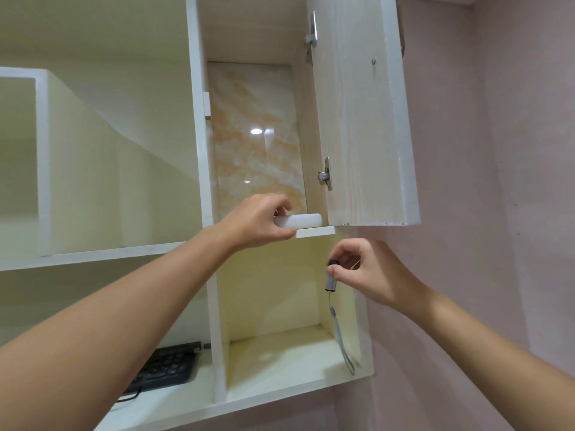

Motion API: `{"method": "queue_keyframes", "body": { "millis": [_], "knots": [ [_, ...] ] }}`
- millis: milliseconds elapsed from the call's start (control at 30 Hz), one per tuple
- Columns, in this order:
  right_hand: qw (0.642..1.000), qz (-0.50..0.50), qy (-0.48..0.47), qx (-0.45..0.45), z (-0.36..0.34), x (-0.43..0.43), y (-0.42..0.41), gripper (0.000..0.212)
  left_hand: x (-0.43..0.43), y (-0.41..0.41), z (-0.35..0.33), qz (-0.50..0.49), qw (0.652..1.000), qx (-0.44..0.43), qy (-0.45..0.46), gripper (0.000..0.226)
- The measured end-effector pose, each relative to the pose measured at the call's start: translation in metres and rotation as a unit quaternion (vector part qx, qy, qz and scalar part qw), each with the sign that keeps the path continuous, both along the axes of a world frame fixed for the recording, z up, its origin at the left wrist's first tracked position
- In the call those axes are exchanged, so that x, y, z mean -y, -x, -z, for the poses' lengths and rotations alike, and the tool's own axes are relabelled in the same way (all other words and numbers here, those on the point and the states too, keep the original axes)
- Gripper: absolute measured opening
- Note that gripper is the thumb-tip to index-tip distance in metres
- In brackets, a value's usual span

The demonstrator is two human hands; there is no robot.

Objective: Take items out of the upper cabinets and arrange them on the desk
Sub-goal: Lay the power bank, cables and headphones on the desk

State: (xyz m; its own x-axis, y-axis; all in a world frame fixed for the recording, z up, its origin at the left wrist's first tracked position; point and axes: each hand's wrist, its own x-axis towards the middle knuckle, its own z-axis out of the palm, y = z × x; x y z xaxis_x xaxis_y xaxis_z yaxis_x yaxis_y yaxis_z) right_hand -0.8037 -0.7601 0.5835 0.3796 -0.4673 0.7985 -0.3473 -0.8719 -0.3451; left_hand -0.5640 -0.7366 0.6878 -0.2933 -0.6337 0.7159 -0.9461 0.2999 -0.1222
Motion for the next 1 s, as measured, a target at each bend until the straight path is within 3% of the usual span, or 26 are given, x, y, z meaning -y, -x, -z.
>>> {"method": "queue_keyframes", "body": {
  "millis": [100, 267, 467, 867, 1000],
  "knots": [
    [1.0, -0.006, -0.005, 0.003, 0.001, 0.0, -0.004, 0.009, 0.002, -0.002, 0.002, -0.012, 1.0, 0.0, -0.004, 0.057],
    [1.0, -0.013, -0.007, 0.006, 0.001, 0.0, -0.005, 0.008, 0.002, 0.0, 0.006, -0.006, 0.999, -0.045, -0.02, 0.039],
    [1.0, -0.009, -0.008, 0.001, 0.002, -0.002, 0.0, 0.008, 0.0, -0.001, 0.017, 0.015, 0.995, -0.093, -0.03, 0.033],
    [1.0, -0.01, 0.002, 0.002, -0.003, -0.014, 0.006, 0.007, -0.021, 0.004, 0.02, -0.008, 0.997, 0.006, 0.074, 0.029],
    [1.0, -0.017, 0.009, 0.013, -0.004, -0.023, 0.008, 0.007, -0.036, 0.01, 0.03, 0.033, 0.992, -0.028, 0.115, 0.029]
  ]
}}
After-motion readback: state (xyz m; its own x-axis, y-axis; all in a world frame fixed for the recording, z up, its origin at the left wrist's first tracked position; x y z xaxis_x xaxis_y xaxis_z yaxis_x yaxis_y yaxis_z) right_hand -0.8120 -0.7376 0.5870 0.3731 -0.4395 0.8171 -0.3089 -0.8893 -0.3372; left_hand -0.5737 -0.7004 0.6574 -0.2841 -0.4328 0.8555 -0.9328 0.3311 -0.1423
